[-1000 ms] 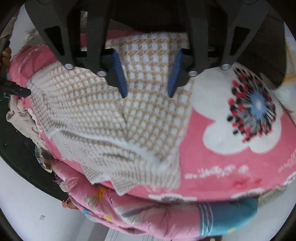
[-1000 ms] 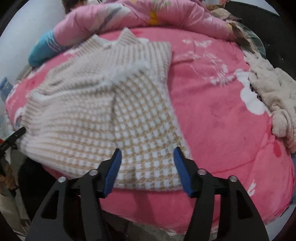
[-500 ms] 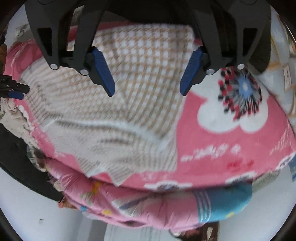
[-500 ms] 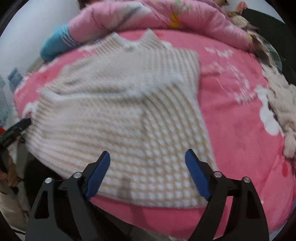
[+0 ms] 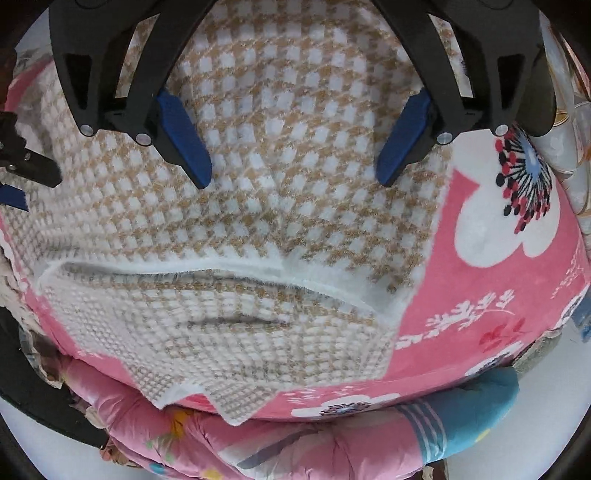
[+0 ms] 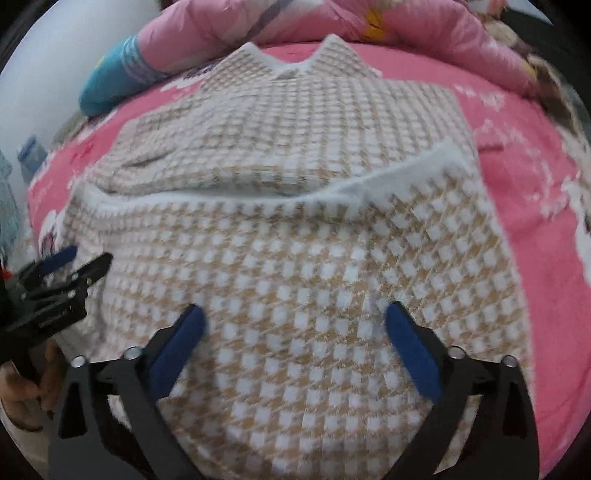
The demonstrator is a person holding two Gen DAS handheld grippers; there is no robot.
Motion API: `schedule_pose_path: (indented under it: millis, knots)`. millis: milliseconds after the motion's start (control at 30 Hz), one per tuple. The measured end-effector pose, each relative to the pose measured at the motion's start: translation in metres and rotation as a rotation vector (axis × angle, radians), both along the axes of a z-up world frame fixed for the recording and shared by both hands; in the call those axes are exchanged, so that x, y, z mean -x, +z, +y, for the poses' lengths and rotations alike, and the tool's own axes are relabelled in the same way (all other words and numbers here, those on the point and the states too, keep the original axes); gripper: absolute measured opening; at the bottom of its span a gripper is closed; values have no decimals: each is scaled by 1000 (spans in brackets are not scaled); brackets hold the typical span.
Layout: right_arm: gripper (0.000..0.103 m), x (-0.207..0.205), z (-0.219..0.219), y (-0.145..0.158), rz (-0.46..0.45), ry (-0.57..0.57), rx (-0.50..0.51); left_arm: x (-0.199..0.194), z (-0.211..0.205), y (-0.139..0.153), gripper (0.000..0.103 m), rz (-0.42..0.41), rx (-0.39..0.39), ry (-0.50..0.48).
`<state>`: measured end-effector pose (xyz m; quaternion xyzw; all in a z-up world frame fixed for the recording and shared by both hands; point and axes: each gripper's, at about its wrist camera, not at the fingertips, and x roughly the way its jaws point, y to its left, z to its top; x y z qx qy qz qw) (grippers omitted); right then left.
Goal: Fold large clothes
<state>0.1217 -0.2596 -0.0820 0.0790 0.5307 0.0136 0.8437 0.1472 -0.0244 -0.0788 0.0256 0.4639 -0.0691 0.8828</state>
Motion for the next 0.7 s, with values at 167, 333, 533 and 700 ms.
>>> schedule_pose_path:
  millis: [167,333,533,700]
  knots:
    - [96,0,0,1,13,2,0,-2,-1,-1,89,3,2,4]
    - [96,-3,-2,1,17,-1,-9,-3,0,-1,90,1,3,1]
    - [97,-5,-3,1,22,2,-11,-2,-3,-1,91,6,0,3]
    - [97,-5,-4,0,23,2,-13,-4,-2,-2,91,8,-3,4]
